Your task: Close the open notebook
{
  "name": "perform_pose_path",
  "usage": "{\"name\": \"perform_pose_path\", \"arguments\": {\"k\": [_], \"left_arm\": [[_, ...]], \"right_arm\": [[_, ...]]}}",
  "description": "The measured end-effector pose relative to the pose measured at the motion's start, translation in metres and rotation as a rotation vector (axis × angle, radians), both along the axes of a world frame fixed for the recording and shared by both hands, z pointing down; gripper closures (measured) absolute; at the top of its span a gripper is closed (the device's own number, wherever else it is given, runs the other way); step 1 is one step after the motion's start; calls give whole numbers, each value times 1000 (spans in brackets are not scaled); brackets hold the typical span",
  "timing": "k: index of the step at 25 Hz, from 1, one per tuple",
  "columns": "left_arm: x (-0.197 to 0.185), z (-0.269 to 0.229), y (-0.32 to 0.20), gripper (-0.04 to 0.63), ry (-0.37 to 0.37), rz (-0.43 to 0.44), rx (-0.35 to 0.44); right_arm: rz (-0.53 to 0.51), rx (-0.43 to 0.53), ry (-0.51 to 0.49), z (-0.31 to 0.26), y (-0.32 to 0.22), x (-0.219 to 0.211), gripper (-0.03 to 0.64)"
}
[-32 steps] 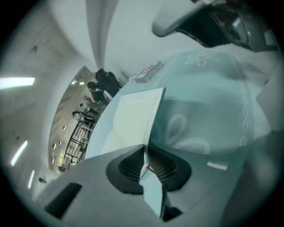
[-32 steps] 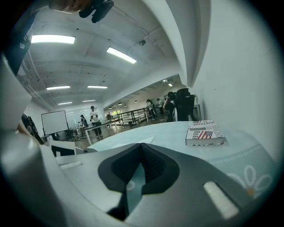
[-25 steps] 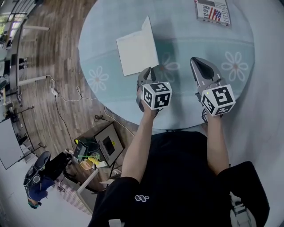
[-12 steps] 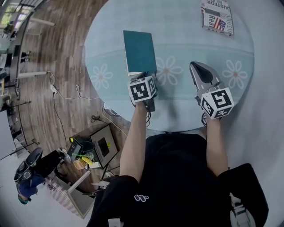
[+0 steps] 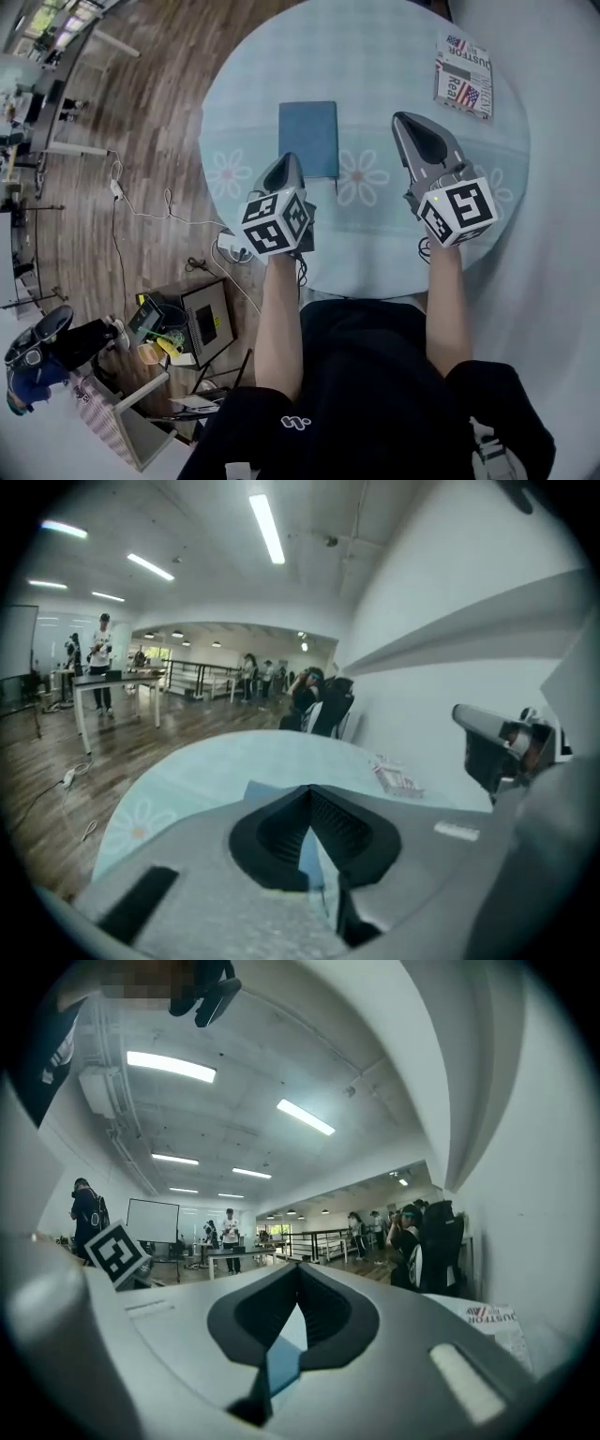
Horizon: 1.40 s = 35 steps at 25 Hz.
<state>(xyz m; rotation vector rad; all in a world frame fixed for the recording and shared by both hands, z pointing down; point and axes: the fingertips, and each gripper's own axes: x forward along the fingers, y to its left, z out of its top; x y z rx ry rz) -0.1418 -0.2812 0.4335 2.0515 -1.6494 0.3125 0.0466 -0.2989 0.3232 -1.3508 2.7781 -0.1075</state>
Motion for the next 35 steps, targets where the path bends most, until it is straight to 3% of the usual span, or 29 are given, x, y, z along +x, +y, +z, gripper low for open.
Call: {"name": "perform_pose_path", "arguments": {"k": [4,7,9,11,14,23,35], "left_arm": [[32,-113,-14,592,-9,142,311],[37,-172,-16,592,-70,133,460],[38,-188,-11,592,-99,100,508],[39,-186,-3,592,-112,76,515],[38,-171,4,592,-141,46,481],[39,-169,8,592,-120,45,483],[12,-165,18,592,-129,12,473]], "right_arm": [[5,73,-38,-55,-21,-3,604],[78,34,-56,-72,-33,1,605],[110,-7,-88,-71,-32,2,604],[109,-23,-115,-67,-27,-5,604],[84,-37,-80,-57,-16,-17,604],[118,-57,-72,-44,-11,10,604],[53,-34,-64,-43,-1,-19,604]]}}
